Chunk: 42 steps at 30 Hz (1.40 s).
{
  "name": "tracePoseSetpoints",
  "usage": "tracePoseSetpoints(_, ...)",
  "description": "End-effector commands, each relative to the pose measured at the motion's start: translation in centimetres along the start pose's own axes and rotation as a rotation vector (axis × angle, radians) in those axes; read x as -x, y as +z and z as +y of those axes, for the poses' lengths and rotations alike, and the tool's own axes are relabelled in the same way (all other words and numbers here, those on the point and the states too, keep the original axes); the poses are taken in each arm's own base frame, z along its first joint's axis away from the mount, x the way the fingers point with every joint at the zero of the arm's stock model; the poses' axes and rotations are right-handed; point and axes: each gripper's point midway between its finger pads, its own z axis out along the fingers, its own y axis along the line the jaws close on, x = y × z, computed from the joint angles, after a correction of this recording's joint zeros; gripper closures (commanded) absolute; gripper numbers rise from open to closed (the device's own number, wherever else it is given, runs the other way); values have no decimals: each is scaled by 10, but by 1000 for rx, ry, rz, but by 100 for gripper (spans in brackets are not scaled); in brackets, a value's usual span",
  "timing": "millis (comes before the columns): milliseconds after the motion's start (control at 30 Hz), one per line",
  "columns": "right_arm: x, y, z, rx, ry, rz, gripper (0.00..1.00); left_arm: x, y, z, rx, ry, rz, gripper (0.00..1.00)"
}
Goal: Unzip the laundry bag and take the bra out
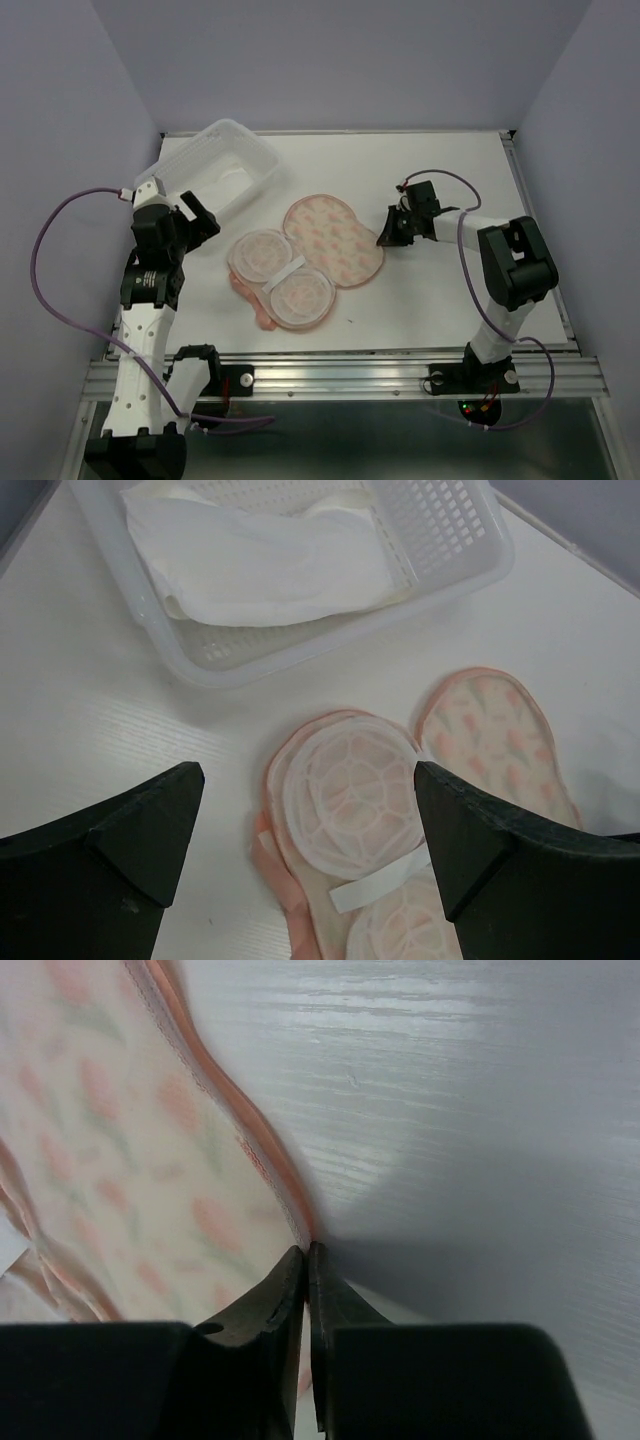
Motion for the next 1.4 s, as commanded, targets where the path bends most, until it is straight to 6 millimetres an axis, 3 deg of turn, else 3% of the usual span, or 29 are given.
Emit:
tracePoseSetpoints(0,-30,12,-32,-145,18,87,99,23,-7,-8,-22,37,-53,1)
tracePoseSetpoints(67,-20,7,-29,-155,16,54,99,23,-5,-9,-24,36,-47,1)
tracePoseSetpoints(133,3,-8,-20,-155,-3,-13,99,24,-5,-12,-35,30,-45,1)
tracePoseSetpoints(267,50,-57,-1,-175,-65,-180,99,30,-7,-17,-48,27,-53,1)
tracePoseSetpoints(300,52,-59,-2,-189,-73,-186,99,31,-7,-17,-47,25,-55,1)
tracePoseSetpoints(400,81,-101,12,-202,-105,-310,99,35,-9,-17,-45,25,-68,1)
tracePoseSetpoints(533,100,-130,32,-159,-143,-382,99,37,-10,-15,-31,14,-81,1)
tracePoseSetpoints(733,120,-179,79,-2,-273,-477,99,33,-7,-16,-38,-30,-85,1)
tracePoseSetpoints(833,116,-193,96,66,-374,-488,99,24,-3,-16,-54,-49,-73,1)
tracePoseSetpoints(933,97,-187,106,143,-442,-435,99,16,1,-15,-59,-52,-55,1)
tracePoseSetpoints(1167,2,-125,111,227,-524,-191,99,1,5,-11,-57,-67,-28,1)
tracePoseSetpoints(1367,-53,-101,105,206,-559,-49,99,-1,5,-17,-91,-76,-23,1)
